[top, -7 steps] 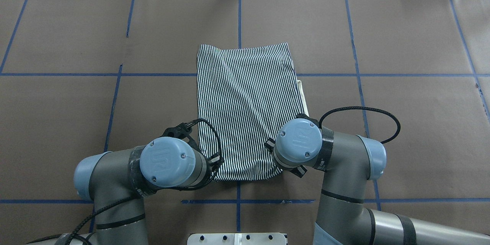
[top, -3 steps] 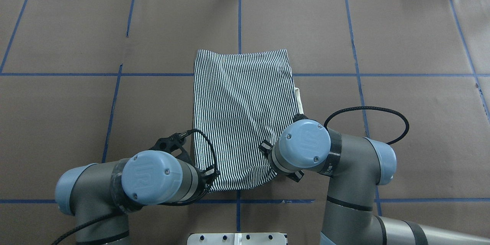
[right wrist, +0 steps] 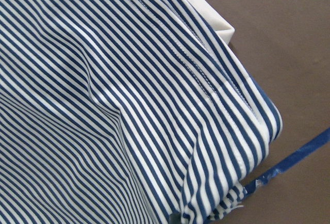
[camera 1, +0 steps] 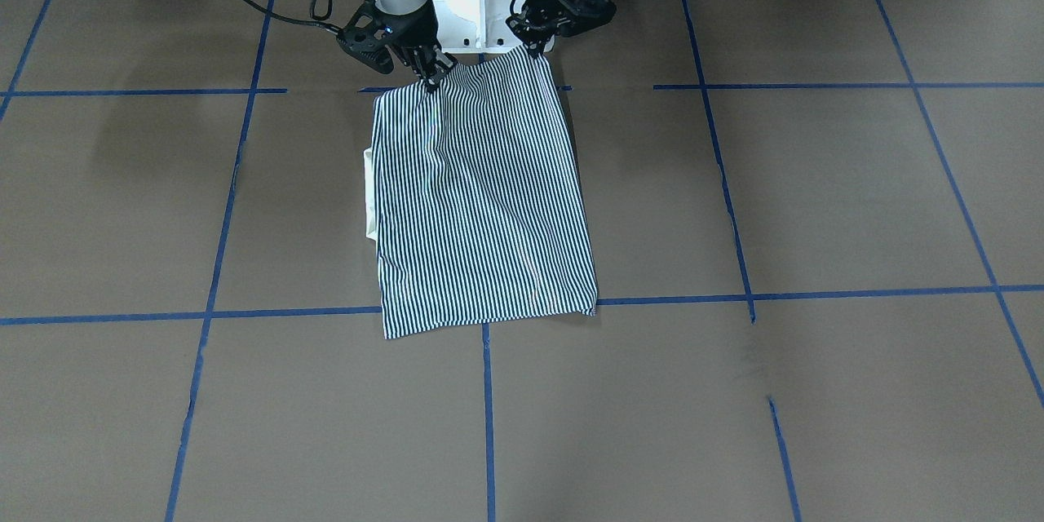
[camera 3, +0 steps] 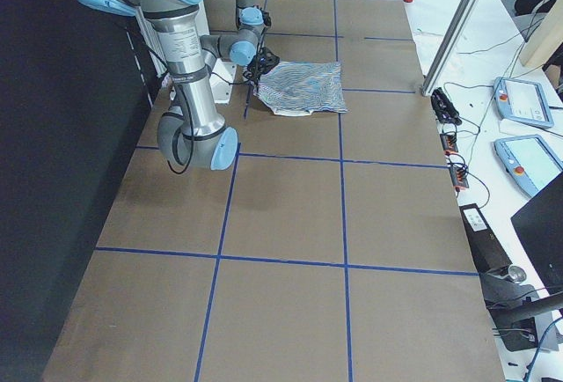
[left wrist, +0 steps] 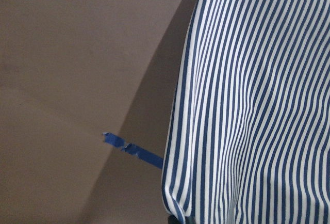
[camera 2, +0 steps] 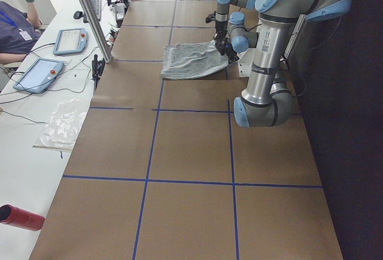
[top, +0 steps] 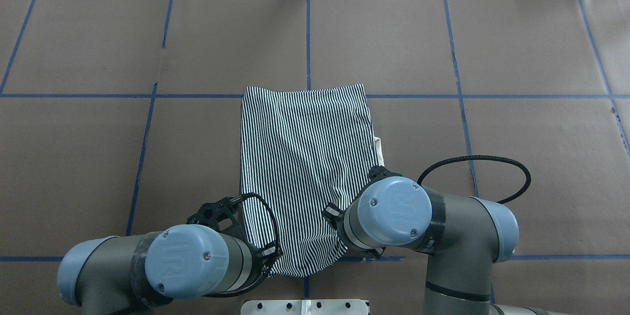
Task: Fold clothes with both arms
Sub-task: 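Lift the near edge with both grippers and fold it away from the robot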
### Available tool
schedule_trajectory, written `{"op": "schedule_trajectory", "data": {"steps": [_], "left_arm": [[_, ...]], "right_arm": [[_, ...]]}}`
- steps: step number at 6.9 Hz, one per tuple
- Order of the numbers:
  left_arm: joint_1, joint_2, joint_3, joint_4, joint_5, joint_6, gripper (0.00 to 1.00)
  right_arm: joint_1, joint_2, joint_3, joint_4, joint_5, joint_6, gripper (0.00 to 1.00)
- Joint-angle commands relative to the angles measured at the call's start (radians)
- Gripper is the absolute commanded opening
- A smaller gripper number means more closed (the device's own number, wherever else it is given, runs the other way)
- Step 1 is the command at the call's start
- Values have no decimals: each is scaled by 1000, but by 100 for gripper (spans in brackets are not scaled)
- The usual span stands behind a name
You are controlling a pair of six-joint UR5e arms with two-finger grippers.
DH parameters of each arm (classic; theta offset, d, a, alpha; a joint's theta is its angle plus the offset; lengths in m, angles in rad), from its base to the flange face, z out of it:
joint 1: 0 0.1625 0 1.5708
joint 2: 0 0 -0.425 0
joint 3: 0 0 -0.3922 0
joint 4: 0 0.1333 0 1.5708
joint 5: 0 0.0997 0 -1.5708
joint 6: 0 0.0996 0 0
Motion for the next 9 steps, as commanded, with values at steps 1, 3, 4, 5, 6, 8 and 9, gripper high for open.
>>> {"op": "schedule_trajectory", "data": {"steps": [1, 3, 4, 5, 6, 8, 9], "left_arm": [[-76, -8, -18, 14, -9, 6, 0], [-181, -19, 3, 3, -11, 92, 0], [-205, -21, 21, -3, -9, 95, 0], [-207, -22, 61, -50, -8, 93, 0], [-219, -25, 87, -76, -6, 93, 0], [-364, -153, 260, -93, -12, 99, 0], [-444, -204, 387, -138, -12, 159, 0]], "right_arm": [[37, 5, -16, -1, -7, -13, 0], [127, 29, -52, 10, -3, -100, 0], [152, 72, -100, 13, -1, -110, 0], [152, 115, -157, 14, -3, -113, 0], [161, 132, -181, 14, -3, -125, 0], [287, 273, -378, 28, 32, -177, 0], [363, 351, -536, 45, 72, -232, 0]]}}
